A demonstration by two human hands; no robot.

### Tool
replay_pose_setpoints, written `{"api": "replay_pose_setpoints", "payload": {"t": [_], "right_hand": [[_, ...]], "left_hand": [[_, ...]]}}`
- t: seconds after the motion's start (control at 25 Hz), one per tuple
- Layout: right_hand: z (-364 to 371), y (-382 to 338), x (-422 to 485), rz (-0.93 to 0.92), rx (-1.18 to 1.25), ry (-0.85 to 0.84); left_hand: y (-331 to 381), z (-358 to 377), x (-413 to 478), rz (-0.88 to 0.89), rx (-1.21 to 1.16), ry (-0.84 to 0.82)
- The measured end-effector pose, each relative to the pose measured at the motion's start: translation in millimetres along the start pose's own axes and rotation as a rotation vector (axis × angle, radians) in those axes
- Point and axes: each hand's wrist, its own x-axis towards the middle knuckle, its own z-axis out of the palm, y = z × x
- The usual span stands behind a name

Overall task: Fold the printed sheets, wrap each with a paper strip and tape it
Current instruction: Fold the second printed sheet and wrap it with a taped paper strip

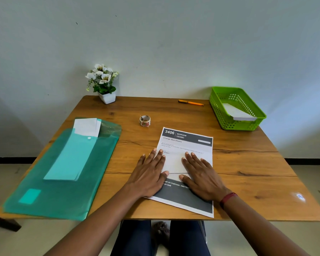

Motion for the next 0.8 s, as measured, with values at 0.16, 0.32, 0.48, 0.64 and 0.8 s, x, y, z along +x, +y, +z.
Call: {"api": "replay_pose_setpoints", "payload": {"t": [0.16, 0.32, 0.48, 0.64, 0.8], "right_hand": [[1.1, -12.3, 8.8, 0.004, 0.018, 0.020], [4.8, -26.0, 15.7, -0.020, 0.031, 0.002], [7.1, -25.1, 16.2, -0.001, 0.022, -0.013], [6.7, -23.1, 16.1, 0.044, 0.016, -0.007], [5.3, -23.0, 15.8, 0.026, -0.003, -0.007]], "left_hand": [[9.8, -1.4, 7.0, -0.005, 0.017, 0.044], [16.1, 0.8, 12.5, 0.047, 0.019, 0.040], [16.5, 4.7, 10.3, 0.006, -0.001, 0.052], [23.6, 8.4, 3.5, -0.072, -0.013, 0.080], [32.2, 11.7, -2.1, -0.153, -0.032, 0.103]]}}
